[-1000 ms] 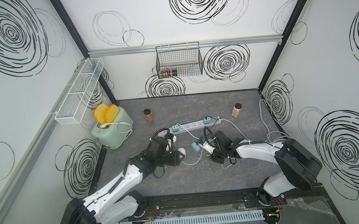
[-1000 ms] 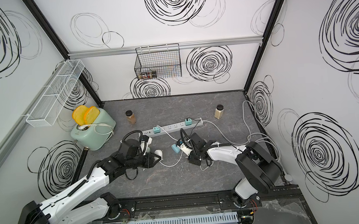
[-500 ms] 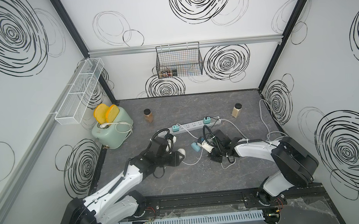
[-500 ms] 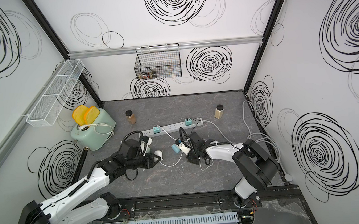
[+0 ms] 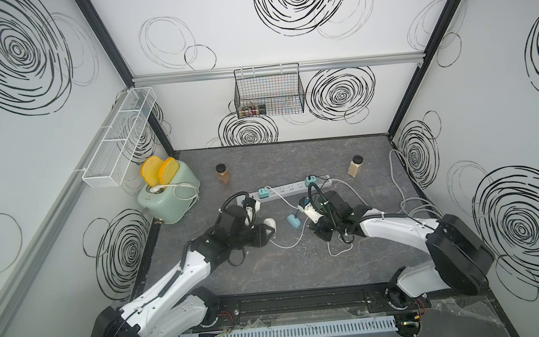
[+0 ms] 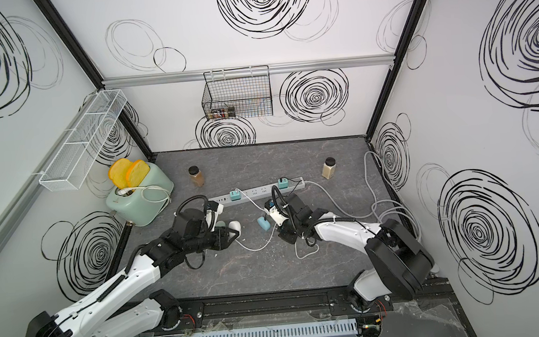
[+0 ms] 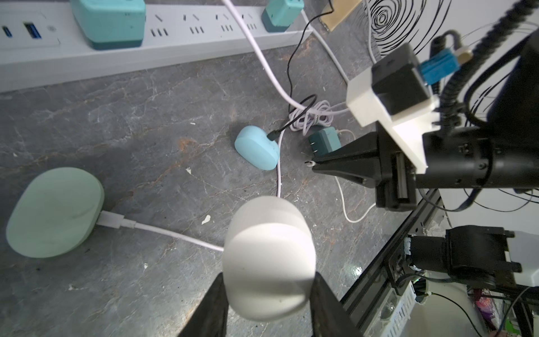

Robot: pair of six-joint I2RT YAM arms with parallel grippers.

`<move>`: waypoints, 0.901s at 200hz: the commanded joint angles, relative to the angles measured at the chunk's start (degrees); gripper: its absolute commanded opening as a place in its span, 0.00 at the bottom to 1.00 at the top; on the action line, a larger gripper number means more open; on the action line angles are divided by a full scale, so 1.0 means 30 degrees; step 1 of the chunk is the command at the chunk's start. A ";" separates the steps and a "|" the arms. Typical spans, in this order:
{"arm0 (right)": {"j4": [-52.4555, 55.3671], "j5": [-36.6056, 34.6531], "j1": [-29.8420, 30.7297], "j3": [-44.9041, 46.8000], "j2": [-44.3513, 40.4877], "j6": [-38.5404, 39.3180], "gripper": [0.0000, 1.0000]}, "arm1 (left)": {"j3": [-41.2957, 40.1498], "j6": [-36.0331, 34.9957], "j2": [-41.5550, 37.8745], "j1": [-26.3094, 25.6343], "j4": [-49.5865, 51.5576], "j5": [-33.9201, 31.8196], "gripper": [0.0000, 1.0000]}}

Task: Charge the bluetooth headset
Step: Pick up the charging cable from the center of the board, then insert the charging cable into the bluetooth headset.

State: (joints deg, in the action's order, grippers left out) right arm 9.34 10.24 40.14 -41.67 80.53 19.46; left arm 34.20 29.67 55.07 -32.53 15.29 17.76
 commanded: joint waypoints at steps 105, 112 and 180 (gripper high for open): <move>-0.2296 0.7960 -0.0068 -0.1110 -0.2551 -1.2534 0.00 | 0.4461 -0.9873 0.3297 0.0162 -0.1171 -0.1417 0.24; -0.2348 0.8451 -0.0210 -0.1110 -0.2637 -1.2663 0.00 | 0.4658 -1.0280 0.3546 -0.0039 -0.0916 -0.1556 0.24; -0.3112 1.0853 -0.0985 -0.1223 -0.2145 -1.3402 0.00 | 0.4480 -1.1999 0.3768 -0.1261 -0.0850 -0.1725 0.22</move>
State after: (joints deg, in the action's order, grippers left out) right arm 1.83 39.20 37.50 -43.55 73.54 -19.20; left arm 46.89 -2.68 66.54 -35.79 13.65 12.82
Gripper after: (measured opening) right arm 0.073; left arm 0.434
